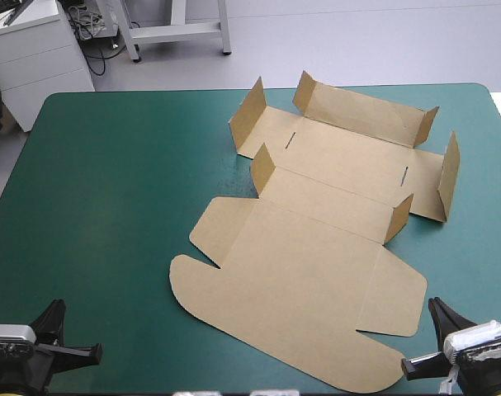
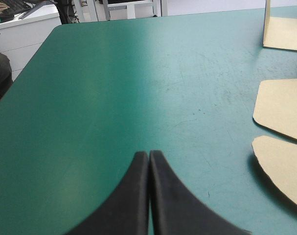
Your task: Fold the box
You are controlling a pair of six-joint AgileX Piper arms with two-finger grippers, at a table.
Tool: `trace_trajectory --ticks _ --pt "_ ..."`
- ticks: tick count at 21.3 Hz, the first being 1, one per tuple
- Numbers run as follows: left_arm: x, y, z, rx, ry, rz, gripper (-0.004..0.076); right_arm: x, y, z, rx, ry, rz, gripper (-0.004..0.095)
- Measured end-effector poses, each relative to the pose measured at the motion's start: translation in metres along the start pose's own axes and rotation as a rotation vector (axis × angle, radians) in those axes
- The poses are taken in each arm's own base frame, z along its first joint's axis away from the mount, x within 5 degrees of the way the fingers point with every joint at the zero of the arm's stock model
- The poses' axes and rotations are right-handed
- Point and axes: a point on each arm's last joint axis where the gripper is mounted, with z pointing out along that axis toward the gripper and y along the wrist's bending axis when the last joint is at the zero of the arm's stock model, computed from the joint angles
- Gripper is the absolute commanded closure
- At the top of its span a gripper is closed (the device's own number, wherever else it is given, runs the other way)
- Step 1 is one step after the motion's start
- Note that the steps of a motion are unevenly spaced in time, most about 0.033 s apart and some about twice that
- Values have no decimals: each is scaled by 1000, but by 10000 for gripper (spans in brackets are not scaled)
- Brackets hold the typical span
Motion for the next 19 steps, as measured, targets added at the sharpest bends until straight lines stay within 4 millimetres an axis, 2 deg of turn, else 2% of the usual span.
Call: trace_trajectory --ticks 15,16,18,19 --pt "0 0 0 0 0 0 756 0 0 0 0 0 1 918" --pt "0 0 0 0 0 -1 756 0 0 0 0 0 1 900" --pt "0 0 0 0 0 -3 756 0 0 0 0 0 1 750" --pt "0 0 0 0 0 -3 756 0 0 0 0 0 1 615"
